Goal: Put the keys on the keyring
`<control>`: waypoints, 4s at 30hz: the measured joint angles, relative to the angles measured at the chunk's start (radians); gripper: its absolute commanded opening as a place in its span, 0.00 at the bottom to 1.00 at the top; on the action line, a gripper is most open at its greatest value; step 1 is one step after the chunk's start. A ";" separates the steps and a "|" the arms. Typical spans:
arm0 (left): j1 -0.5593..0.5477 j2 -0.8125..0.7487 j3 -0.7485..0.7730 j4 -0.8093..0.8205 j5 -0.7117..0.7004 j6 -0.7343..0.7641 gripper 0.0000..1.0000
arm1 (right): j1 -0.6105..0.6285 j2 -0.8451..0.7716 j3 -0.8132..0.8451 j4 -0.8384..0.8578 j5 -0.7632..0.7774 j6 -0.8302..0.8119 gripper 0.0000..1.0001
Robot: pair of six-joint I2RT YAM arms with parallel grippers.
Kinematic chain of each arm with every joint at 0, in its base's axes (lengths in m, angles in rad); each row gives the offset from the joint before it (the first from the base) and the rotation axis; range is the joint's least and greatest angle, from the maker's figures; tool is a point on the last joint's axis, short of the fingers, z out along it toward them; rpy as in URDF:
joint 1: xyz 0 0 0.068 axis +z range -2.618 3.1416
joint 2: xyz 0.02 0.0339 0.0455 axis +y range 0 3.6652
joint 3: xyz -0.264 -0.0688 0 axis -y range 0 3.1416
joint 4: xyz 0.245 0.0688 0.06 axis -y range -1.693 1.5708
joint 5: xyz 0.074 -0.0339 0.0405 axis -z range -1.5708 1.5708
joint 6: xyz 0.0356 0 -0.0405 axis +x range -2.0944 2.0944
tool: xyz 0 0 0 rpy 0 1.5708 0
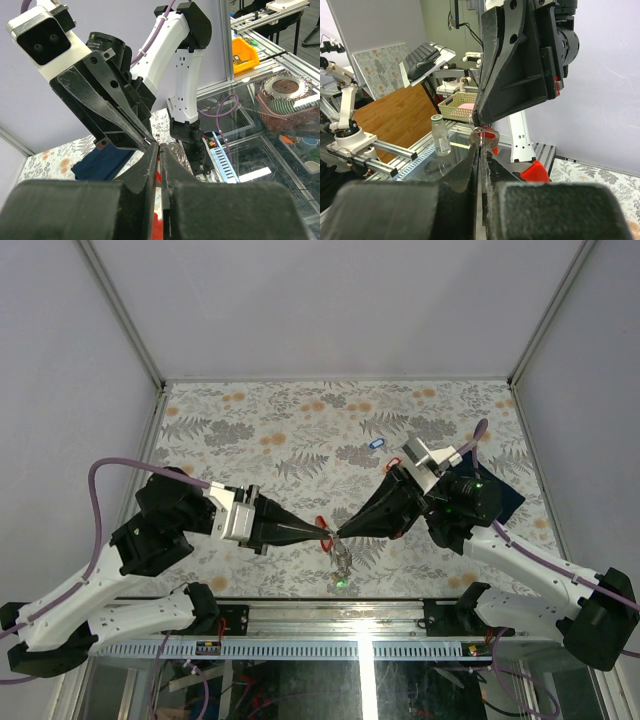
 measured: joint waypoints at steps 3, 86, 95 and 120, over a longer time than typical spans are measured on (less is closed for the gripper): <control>0.000 -0.006 0.000 -0.001 -0.002 0.000 0.00 | 0.000 -0.001 0.000 0.002 0.000 -0.001 0.00; 0.001 0.032 0.034 -0.005 0.071 -0.001 0.00 | 0.000 -0.008 0.006 0.040 -0.003 0.030 0.00; 0.002 0.048 0.048 -0.027 0.081 0.000 0.00 | 0.000 -0.009 0.006 0.040 -0.002 0.029 0.00; 0.002 0.045 0.050 -0.031 0.090 0.000 0.00 | 0.000 -0.030 0.006 0.003 0.027 0.003 0.00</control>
